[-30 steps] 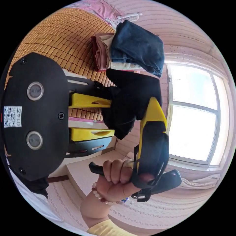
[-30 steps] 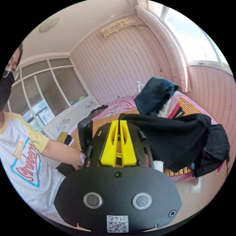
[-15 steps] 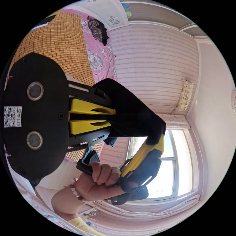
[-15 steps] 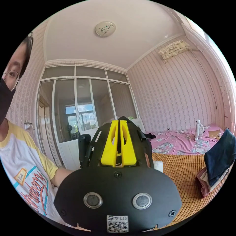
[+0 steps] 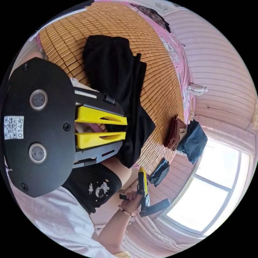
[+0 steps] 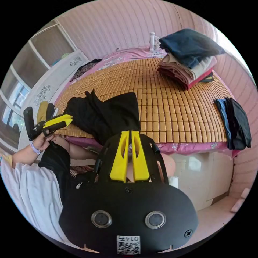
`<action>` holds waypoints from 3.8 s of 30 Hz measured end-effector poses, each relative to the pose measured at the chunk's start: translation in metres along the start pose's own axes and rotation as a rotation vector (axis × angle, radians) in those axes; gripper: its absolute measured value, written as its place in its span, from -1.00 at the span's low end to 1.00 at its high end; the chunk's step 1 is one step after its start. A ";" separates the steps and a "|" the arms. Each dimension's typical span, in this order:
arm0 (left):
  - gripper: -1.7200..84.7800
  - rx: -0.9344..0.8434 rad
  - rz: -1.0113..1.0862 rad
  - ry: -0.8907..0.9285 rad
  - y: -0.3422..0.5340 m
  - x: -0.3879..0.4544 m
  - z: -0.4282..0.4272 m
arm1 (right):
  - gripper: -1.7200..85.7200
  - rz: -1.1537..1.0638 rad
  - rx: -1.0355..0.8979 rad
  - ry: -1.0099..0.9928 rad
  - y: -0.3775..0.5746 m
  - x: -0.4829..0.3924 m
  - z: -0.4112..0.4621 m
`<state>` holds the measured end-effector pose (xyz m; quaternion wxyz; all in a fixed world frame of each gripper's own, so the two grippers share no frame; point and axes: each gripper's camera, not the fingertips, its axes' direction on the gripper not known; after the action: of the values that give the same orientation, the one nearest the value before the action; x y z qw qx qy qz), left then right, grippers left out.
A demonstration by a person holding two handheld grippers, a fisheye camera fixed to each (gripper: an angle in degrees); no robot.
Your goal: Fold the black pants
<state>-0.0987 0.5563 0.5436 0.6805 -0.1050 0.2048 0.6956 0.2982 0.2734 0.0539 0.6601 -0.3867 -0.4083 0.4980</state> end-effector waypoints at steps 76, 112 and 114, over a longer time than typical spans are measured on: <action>-0.68 0.035 -0.856 -0.312 0.120 -0.406 -0.369 | -0.76 0.282 0.010 0.206 -0.191 0.120 0.048; -0.98 0.509 -0.755 -0.351 0.183 -0.363 -0.487 | -0.96 0.225 0.660 -0.347 -0.039 0.097 -0.089; -0.98 0.454 -0.919 -0.357 0.243 -0.356 -0.471 | -0.96 0.305 0.530 -0.320 -0.005 0.096 -0.064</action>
<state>-0.3832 0.0358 0.3082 0.9443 0.0857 0.1644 0.2719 0.3753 0.3592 0.0495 0.5832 -0.1752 -0.3006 0.7340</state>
